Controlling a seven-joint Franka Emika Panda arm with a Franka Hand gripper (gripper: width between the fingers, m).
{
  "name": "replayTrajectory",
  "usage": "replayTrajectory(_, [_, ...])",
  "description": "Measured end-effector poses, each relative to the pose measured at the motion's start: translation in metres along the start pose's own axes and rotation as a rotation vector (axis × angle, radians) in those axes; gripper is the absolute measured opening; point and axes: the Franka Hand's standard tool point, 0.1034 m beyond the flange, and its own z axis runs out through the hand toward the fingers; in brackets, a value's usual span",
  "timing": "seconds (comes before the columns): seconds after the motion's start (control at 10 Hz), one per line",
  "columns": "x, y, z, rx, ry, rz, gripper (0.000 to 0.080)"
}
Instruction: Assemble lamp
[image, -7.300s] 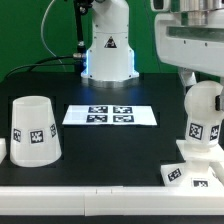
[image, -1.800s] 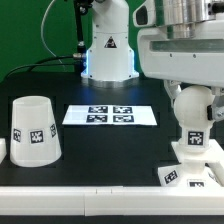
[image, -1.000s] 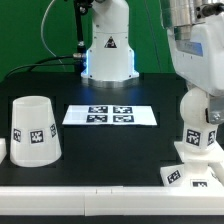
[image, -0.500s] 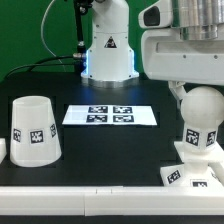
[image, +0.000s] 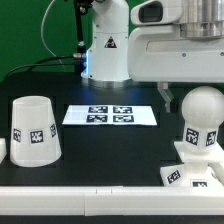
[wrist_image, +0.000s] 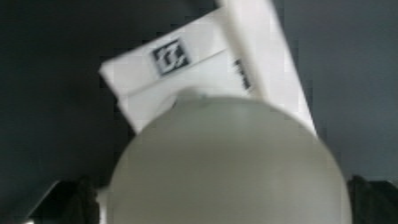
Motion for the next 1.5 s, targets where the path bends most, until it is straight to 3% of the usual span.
replayTrajectory(0.1, [-0.0010,-0.0025,0.0008,-0.023,0.012,-0.141,0.0698])
replayTrajectory(0.3, [-0.0011,0.0029,0.0030,-0.026,0.010,-0.310,0.0698])
replayTrajectory(0.5, [-0.0014,0.0023,0.0030,-0.025,0.010,-0.308,0.0698])
replayTrajectory(0.6, [-0.0012,0.0021,0.0028,-0.025,0.011,-0.294,0.0575])
replayTrajectory(0.7, [-0.0012,0.0021,0.0029,-0.025,0.011,-0.295,0.0574])
replayTrajectory(1.2, [-0.0009,0.0034,0.0032,-0.021,0.014,0.074,0.0574])
replayTrajectory(1.5, [-0.0010,0.0070,0.0042,0.008,0.020,0.457,0.0576])
